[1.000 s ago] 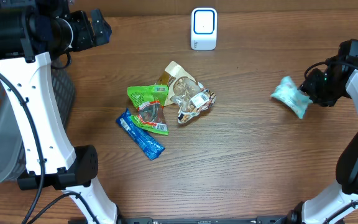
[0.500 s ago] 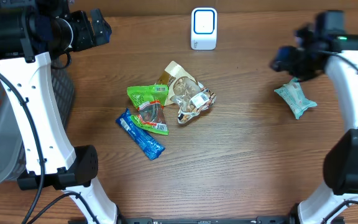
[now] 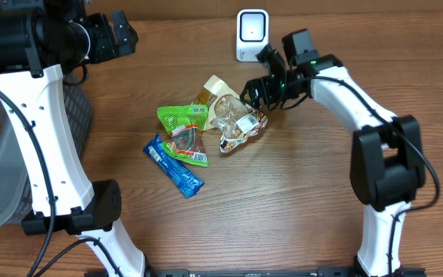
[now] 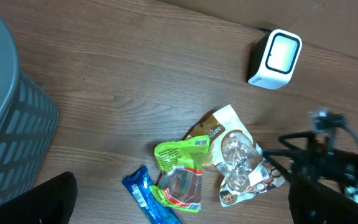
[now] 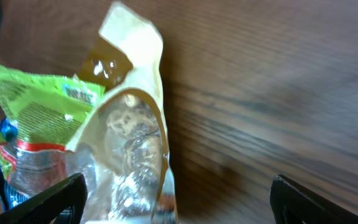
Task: Scan the item barcode
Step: 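Reach the right gripper to the brown-and-clear bag and grasp it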
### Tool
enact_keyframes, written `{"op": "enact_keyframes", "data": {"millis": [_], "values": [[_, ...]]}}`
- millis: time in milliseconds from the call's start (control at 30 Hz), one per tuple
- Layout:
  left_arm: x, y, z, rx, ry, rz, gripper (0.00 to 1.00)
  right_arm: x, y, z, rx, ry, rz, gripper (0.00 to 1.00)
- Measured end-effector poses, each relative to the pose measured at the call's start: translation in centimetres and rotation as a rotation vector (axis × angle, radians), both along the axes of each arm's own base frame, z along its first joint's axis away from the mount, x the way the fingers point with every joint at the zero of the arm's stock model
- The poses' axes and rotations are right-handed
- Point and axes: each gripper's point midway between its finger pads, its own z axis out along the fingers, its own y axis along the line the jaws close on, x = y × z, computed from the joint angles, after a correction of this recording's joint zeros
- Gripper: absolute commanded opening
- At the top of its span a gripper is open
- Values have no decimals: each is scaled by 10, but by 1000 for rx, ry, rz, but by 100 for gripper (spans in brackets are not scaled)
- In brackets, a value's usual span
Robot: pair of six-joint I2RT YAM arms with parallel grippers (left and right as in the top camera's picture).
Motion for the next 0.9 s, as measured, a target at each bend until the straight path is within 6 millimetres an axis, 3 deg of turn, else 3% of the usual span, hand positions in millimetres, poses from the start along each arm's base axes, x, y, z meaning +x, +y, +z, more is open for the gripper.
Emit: {"op": "enact_keyframes", "data": {"millis": [100,233,300,333,367,667,800,900], "values": [[0,0,0,0,0,0,100,-5,17,-20,102,46,65,88],[0,0,0,0,0,0,100,-18,25,-36,168,150,76,66],[0,0,0,0,0,0,100,-26,26,-38,185,217,59,33],[0,0,0,0,0,0,100,-32,26,-38,192,262,47,9],[0,0,0,0,0,0,100,-36,26,-38,193,285,40,4],[0,0,0,0,0,0,100,-42,24,-23,286,362,30,4],[0,0,0,0,0,0,100,-48,7,-5,240,438,-72,4],[0,0,0,0,0,0,100,-61,-10,-9,112,530,-201,4]]}}
